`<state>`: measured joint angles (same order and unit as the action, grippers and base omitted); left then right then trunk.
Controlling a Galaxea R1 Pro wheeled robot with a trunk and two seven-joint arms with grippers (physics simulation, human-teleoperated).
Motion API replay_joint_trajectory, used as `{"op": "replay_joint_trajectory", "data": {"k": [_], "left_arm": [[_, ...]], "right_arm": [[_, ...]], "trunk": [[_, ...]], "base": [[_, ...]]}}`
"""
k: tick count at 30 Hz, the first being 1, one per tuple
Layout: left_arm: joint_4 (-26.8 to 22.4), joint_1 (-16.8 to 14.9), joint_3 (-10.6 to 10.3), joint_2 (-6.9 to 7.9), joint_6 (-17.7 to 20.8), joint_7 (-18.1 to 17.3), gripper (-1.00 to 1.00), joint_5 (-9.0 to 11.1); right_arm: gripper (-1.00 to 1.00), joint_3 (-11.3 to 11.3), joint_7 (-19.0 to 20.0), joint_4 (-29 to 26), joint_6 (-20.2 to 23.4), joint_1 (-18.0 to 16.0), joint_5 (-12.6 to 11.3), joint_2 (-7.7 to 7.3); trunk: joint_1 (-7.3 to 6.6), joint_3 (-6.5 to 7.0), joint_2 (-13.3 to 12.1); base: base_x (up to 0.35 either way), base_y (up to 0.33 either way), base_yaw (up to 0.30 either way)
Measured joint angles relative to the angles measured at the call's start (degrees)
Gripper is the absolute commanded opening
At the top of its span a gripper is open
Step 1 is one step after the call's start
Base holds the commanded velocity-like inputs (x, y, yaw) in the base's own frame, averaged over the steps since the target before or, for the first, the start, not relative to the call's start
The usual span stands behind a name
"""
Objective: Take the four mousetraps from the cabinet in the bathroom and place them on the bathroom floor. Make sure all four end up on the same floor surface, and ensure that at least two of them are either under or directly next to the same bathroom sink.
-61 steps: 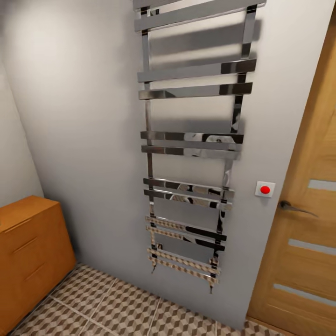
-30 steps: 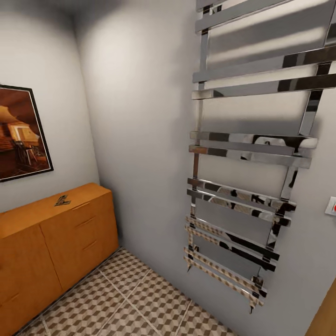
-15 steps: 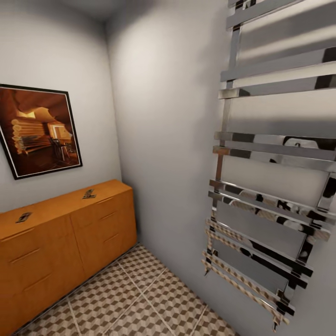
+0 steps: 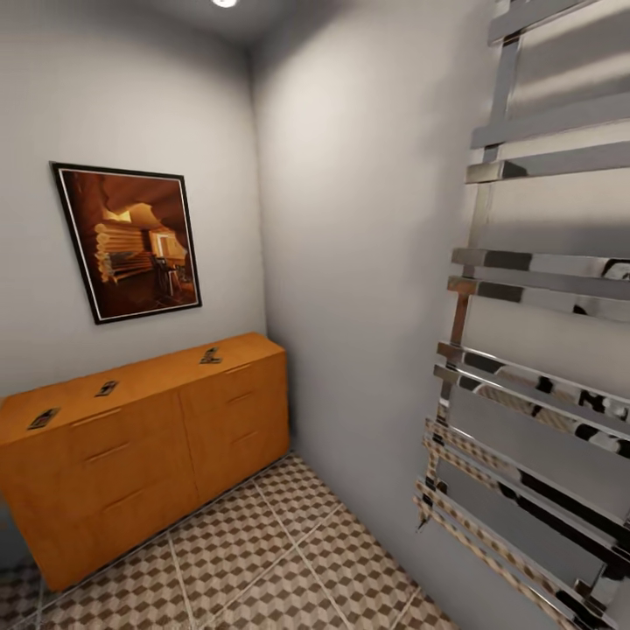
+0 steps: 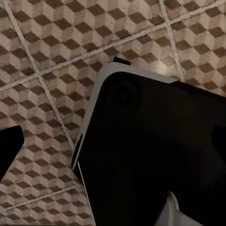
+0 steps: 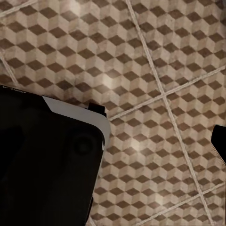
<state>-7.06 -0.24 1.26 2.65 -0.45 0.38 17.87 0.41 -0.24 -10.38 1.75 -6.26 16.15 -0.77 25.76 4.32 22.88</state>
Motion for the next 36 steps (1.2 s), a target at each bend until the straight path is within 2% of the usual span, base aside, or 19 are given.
{"op": "replay_joint_trajectory", "data": {"k": [36], "left_arm": [[-0.04,0.0,0.0,0.0,-0.02,-0.05,1.0,0.0]], "right_arm": [[1.0,0.0,0.0,0.0,0.0,0.0,0.0,-0.01]], "trunk": [[0.0,0.0,0.0]], "base": [[0.0,0.0,0.293]]}}
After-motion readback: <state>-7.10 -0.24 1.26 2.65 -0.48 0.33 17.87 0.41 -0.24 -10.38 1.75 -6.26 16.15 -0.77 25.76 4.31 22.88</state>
